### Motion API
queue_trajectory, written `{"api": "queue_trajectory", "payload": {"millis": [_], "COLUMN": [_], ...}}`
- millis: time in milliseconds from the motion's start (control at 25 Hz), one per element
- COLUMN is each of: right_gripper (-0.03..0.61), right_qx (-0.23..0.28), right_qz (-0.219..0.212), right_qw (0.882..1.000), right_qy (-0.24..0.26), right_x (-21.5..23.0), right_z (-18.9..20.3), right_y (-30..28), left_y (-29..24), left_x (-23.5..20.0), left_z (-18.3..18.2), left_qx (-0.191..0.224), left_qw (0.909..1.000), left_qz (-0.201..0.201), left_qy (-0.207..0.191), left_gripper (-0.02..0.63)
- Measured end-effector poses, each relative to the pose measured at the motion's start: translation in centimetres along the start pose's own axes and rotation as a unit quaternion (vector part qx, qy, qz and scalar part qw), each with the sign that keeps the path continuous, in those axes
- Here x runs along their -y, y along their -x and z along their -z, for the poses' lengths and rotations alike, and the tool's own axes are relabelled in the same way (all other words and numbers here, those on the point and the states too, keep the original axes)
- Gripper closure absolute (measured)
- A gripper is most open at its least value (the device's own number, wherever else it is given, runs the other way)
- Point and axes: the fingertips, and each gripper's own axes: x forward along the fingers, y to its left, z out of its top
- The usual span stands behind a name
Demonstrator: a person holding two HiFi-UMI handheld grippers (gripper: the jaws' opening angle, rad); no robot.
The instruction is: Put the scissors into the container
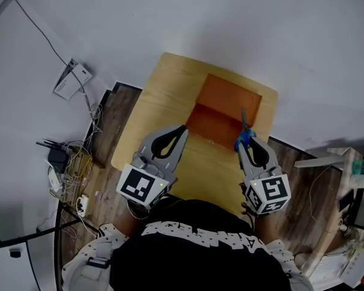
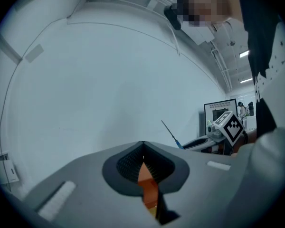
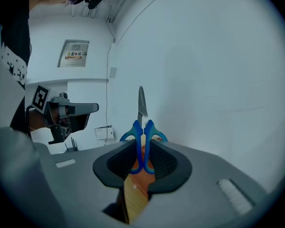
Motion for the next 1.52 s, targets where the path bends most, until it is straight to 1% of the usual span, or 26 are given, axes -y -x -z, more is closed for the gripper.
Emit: {"api": "queue_trajectory", "payload": {"millis": [160, 480, 800, 1160, 1520], "right_gripper": [0.476, 0.477, 0.476, 0.476, 0.476], "right_qx": [-0.021, -0.068, -0.108, -0.154, -0.195], "right_qz": [0.006, -0.002, -0.025, -0.052, -0.064], "right_qw": [1.0, 0.997, 0.993, 0.985, 0.974], "right_qy": [0.014, 0.028, 0.046, 0.066, 0.091], "right_x": [0.5, 1.5, 2.1, 1.6, 1.7], "right_z": [0.7, 2.5, 4.4, 6.6, 8.7], "right_y": [-1.3, -3.6, -6.1, -8.0, -9.4], "left_y": [-0.6, -2.2, -3.3, -3.6, -4.2], "left_x": [-1.2, -2.7, -3.7, -4.6, -4.9], "left_z": [0.5, 1.5, 2.6, 3.3, 3.9], "left_qx": [-0.002, -0.005, -0.021, -0.027, -0.026], "left_qw": [1.0, 0.9997, 0.9992, 0.9989, 0.9986], "left_qz": [0.003, 0.007, 0.004, 0.0, 0.007], "left_qy": [0.006, 0.022, 0.034, 0.038, 0.046], "left_gripper": [0.612, 0.612, 0.612, 0.612, 0.612]}}
